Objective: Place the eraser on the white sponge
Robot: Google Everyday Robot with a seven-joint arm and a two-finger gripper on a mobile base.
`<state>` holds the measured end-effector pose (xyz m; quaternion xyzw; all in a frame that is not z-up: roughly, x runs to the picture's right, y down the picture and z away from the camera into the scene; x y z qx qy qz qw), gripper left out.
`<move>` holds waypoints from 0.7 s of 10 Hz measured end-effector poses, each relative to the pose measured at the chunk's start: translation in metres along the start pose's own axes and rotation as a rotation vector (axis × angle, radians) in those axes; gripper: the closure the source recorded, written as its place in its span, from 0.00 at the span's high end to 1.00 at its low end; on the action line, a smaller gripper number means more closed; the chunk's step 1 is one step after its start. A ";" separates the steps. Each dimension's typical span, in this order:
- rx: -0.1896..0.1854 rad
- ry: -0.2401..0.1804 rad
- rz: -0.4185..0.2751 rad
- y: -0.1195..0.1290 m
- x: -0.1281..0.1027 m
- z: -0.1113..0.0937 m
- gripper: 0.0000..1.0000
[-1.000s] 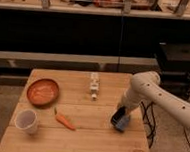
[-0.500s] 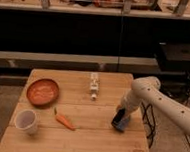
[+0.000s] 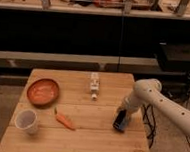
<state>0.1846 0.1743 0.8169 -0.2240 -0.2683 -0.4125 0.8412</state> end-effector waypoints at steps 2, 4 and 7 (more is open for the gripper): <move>0.003 0.011 -0.004 0.003 0.003 0.000 0.00; 0.004 0.022 -0.005 0.005 0.006 -0.001 0.00; -0.004 0.033 0.001 0.010 0.010 0.002 0.00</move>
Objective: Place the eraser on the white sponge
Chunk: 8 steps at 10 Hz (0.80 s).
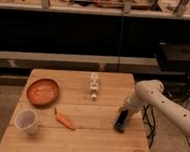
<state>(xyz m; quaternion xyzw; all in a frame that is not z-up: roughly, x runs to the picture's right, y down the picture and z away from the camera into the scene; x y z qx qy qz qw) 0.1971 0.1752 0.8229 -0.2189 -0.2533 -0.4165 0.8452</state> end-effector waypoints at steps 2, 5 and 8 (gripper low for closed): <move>-0.004 0.005 0.008 0.003 0.003 0.000 0.00; -0.015 0.016 0.021 0.008 0.008 0.001 0.12; -0.029 0.023 0.025 0.011 0.011 0.003 0.42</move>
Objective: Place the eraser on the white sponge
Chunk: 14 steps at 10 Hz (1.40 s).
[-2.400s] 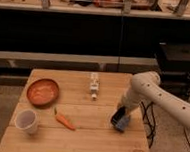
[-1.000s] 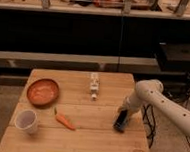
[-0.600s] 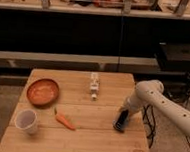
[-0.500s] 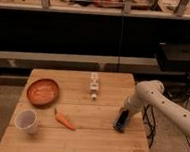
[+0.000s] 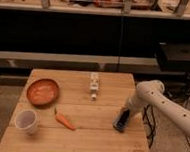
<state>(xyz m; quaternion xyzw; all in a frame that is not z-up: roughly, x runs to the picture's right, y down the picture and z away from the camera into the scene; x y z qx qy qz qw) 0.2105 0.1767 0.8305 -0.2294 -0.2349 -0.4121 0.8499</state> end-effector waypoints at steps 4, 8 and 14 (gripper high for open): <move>-0.011 0.004 0.000 0.002 0.000 0.004 0.78; -0.013 0.007 -0.001 0.001 -0.001 0.006 0.80; -0.019 0.017 -0.017 -0.003 -0.005 -0.001 0.80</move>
